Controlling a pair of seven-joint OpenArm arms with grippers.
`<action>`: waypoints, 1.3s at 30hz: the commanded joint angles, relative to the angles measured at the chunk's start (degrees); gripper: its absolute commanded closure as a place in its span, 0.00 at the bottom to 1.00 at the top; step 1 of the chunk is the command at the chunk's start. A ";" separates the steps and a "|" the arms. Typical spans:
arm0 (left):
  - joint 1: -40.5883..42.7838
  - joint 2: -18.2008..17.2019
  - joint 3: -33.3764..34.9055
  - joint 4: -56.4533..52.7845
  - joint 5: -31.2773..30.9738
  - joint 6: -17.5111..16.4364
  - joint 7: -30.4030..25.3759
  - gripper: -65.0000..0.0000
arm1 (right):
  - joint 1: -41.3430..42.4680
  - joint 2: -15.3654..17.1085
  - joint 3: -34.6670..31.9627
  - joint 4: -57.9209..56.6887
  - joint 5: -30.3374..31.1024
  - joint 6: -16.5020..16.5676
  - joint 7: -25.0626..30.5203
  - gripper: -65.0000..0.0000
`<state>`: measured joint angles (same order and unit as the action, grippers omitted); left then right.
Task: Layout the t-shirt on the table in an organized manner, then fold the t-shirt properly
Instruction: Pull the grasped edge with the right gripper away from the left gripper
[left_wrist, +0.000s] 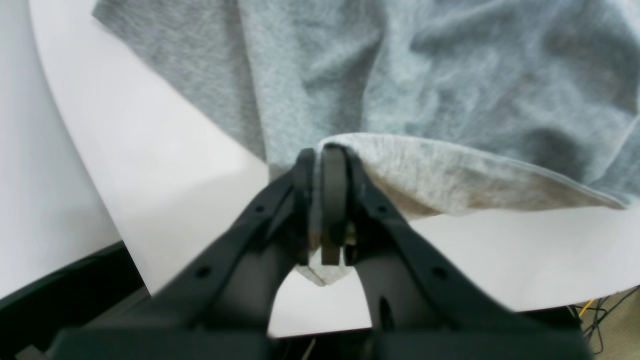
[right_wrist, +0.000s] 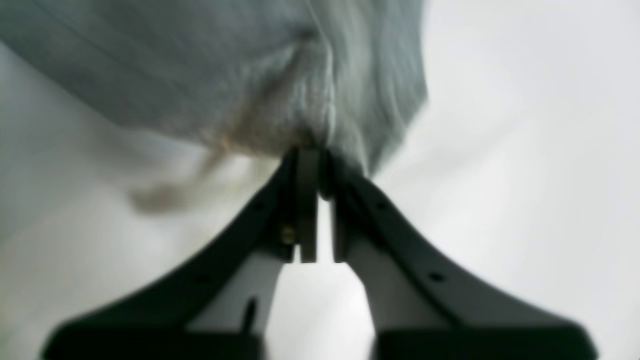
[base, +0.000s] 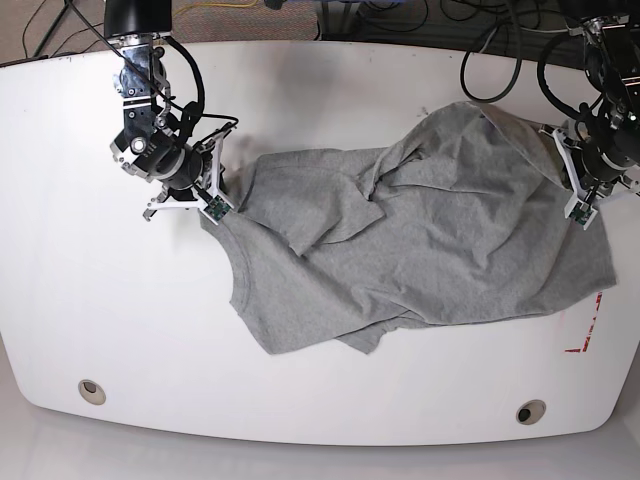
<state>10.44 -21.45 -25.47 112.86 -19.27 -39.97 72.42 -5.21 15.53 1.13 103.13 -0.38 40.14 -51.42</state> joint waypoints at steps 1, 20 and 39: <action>-0.81 -1.10 -0.33 0.77 -0.03 -0.03 -0.55 1.00 | 0.86 0.69 0.94 1.44 -0.19 -0.14 -0.23 0.71; -0.37 -2.06 -0.24 0.77 -0.03 -0.03 -0.55 1.00 | 13.61 -7.66 19.14 -8.67 0.25 -0.14 -0.23 0.37; 0.77 -2.15 -0.42 0.77 -0.03 -0.03 -0.55 1.00 | 17.56 -7.75 19.84 -20.19 0.34 -0.14 -1.37 0.37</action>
<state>11.64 -22.59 -25.45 112.81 -19.16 -39.97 72.55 12.16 7.18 20.84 82.00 -0.62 40.07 -53.01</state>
